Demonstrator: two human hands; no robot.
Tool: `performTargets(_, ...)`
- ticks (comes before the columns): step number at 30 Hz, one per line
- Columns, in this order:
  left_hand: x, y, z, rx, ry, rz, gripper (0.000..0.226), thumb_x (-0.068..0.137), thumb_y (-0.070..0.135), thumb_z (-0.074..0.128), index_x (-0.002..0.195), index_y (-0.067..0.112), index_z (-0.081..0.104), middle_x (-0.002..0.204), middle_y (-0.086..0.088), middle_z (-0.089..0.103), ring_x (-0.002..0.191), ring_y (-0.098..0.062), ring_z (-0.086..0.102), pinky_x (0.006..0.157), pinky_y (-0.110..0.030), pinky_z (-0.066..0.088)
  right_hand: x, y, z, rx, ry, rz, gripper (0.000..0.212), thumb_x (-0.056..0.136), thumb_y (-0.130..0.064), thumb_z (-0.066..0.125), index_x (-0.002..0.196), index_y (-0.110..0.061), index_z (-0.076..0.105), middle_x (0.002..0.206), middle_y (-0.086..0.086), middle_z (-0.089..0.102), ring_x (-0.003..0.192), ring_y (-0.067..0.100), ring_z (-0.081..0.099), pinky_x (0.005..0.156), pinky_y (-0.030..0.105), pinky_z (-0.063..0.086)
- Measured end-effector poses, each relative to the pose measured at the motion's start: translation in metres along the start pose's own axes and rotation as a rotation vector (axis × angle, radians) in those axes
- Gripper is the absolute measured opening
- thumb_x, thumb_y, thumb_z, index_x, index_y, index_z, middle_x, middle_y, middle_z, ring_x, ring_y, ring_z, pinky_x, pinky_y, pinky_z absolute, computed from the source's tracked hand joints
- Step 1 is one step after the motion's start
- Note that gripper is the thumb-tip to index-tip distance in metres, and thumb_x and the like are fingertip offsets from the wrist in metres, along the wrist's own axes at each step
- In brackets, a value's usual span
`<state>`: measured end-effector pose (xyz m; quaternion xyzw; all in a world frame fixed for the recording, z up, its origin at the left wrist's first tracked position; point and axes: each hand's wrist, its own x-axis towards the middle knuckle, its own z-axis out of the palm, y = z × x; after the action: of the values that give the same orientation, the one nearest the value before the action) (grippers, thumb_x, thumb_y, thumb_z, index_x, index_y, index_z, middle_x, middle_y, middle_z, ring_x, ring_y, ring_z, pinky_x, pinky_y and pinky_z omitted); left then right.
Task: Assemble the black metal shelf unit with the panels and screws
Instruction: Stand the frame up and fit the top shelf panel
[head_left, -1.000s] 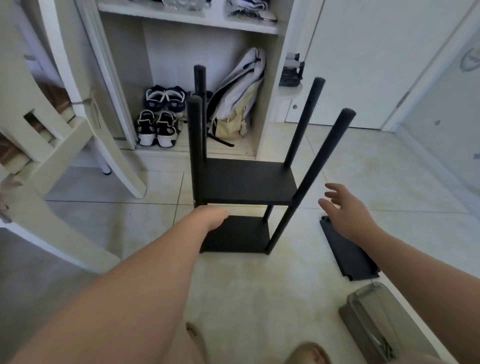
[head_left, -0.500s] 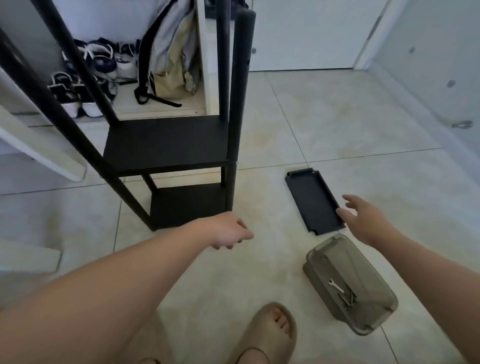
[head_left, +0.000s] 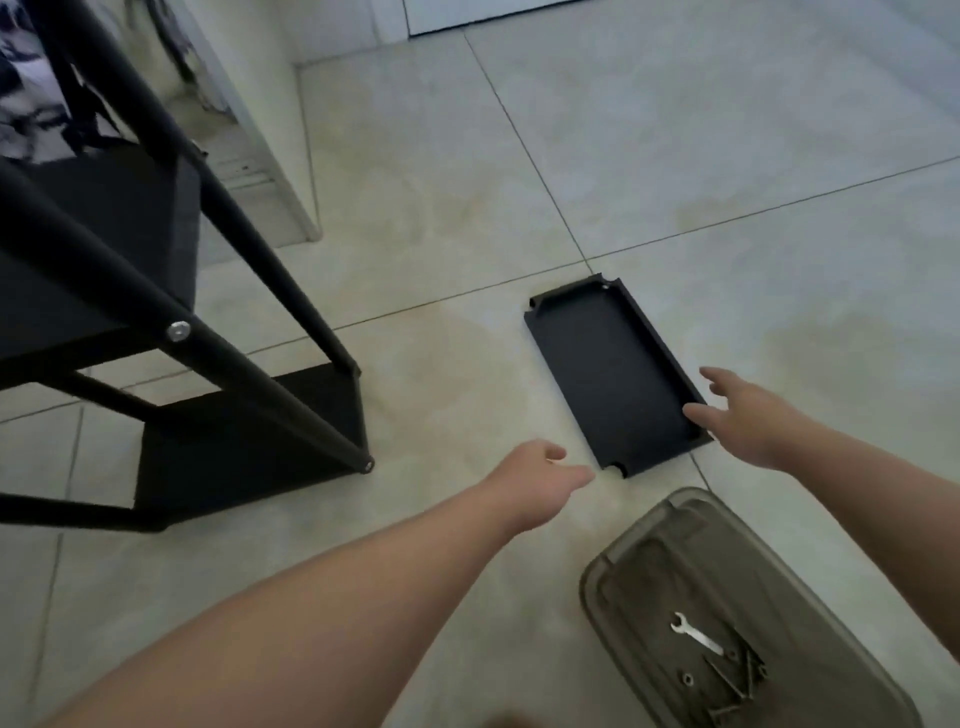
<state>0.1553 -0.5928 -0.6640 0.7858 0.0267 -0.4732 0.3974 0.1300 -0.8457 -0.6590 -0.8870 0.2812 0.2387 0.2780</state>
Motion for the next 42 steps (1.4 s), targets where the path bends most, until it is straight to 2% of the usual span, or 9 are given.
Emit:
performTargets(7, 0.067, 0.011, 0.015, -0.159, 0.010, -0.105, 0.074, 0.093, 0.040, 0.065, 0.154, 0.014, 0.031, 0.149, -0.008, 0.045, 0.132, -0.027, 0.049, 0.110, -0.045, 0.043, 0.045, 0.013, 0.029, 0.191, 0.005, 0.057, 0.057, 0.103, -0.029, 0.056, 0.154, -0.014, 0.034, 0.147, 0.013, 0.051, 0.128, 0.032, 0.052, 0.092, 0.032, 0.036)
performTargets(13, 0.078, 0.036, 0.019, -0.387, -0.004, -0.171, 0.043, 0.094, 0.032, 0.066, 0.133, 0.021, 0.053, 0.136, 0.001, 0.058, 0.111, -0.016, 0.060, 0.085, -0.030, 0.052, 0.056, 0.001, 0.033, 0.317, 0.080, 0.113, 0.068, 0.101, -0.037, 0.057, 0.157, -0.014, 0.027, 0.153, 0.014, 0.044, 0.137, 0.035, 0.045, 0.108, 0.040, 0.037)
performTargets(16, 0.064, 0.048, -0.002, -0.387, 0.048, -0.143, 0.014, 0.099, 0.024, 0.060, 0.110, 0.031, 0.056, 0.107, 0.013, 0.064, 0.089, -0.010, 0.060, 0.071, -0.025, 0.046, 0.045, -0.008, 0.028, 0.413, 0.104, 0.152, 0.064, 0.102, -0.037, 0.056, 0.156, -0.012, 0.032, 0.151, 0.015, 0.046, 0.135, 0.036, 0.047, 0.112, 0.043, 0.038)
performTargets(18, 0.052, 0.058, -0.020, -0.362, 0.048, -0.120, 0.031, 0.102, 0.022, 0.056, 0.128, 0.036, 0.050, 0.107, 0.010, 0.063, 0.094, -0.016, 0.063, 0.077, -0.029, 0.049, 0.033, -0.016, 0.022, 0.542, 0.136, 0.187, 0.054, 0.103, -0.028, 0.055, 0.149, -0.003, 0.043, 0.140, 0.018, 0.054, 0.120, 0.037, 0.057, 0.101, 0.046, 0.049)
performTargets(20, 0.035, 0.069, -0.037, -0.317, 0.053, -0.091, 0.042, 0.103, 0.017, 0.051, 0.142, 0.030, 0.044, 0.110, 0.002, 0.065, 0.090, -0.019, 0.067, 0.075, -0.031, 0.051, 0.017, -0.025, 0.013, 0.787, 0.139, 0.219, 0.036, 0.102, -0.015, 0.057, 0.129, 0.010, 0.057, 0.107, 0.018, 0.063, 0.090, 0.032, 0.065, 0.069, 0.036, 0.060)
performTargets(22, 0.011, 0.081, -0.052, -0.293, 0.086, -0.074, 0.042, 0.104, 0.012, 0.046, 0.145, 0.022, 0.045, 0.112, -0.003, 0.066, 0.085, -0.019, 0.068, 0.071, -0.031, 0.051, -0.005, -0.036, 0.000, 1.005, 0.104, 0.227, 0.019, 0.101, -0.008, 0.059, 0.112, 0.007, 0.062, 0.087, 0.013, 0.060, 0.071, 0.023, 0.061, 0.048, 0.025, 0.054)
performTargets(28, -0.089, 0.112, -0.073, -0.262, 0.101, -0.028, 0.040, 0.104, 0.008, 0.045, 0.143, 0.018, 0.045, 0.116, -0.007, 0.064, 0.083, -0.021, 0.069, 0.072, -0.033, 0.052, -0.094, -0.056, -0.049, 1.363, -0.044, 0.223, 0.005, 0.100, -0.011, 0.060, 0.096, -0.010, 0.057, 0.087, 0.008, 0.055, 0.069, 0.022, 0.058, 0.044, 0.023, 0.052)
performTargets(31, -0.152, 0.130, -0.080, -0.249, 0.063, 0.061, 0.040, 0.103, 0.008, 0.046, 0.141, 0.018, 0.044, 0.110, -0.004, 0.067, 0.082, -0.019, 0.069, 0.073, -0.033, 0.052, -0.153, -0.068, -0.085, 1.427, -0.033, 0.128, 0.016, 0.097, -0.015, 0.057, 0.081, -0.014, 0.055, 0.074, 0.004, 0.053, 0.056, 0.019, 0.060, 0.048, 0.023, 0.054)
performTargets(42, -0.409, 0.182, -0.108, -0.033, 0.149, 0.430, 0.049, 0.103, 0.022, 0.050, 0.149, 0.017, 0.033, 0.101, 0.004, 0.060, 0.078, -0.017, 0.072, 0.074, -0.033, 0.058, -0.385, -0.149, -0.205, 1.419, 0.167, -0.275, 0.009, 0.095, -0.019, 0.059, 0.086, -0.019, 0.057, 0.080, 0.001, 0.056, 0.050, 0.011, 0.063, 0.049, 0.022, 0.054)
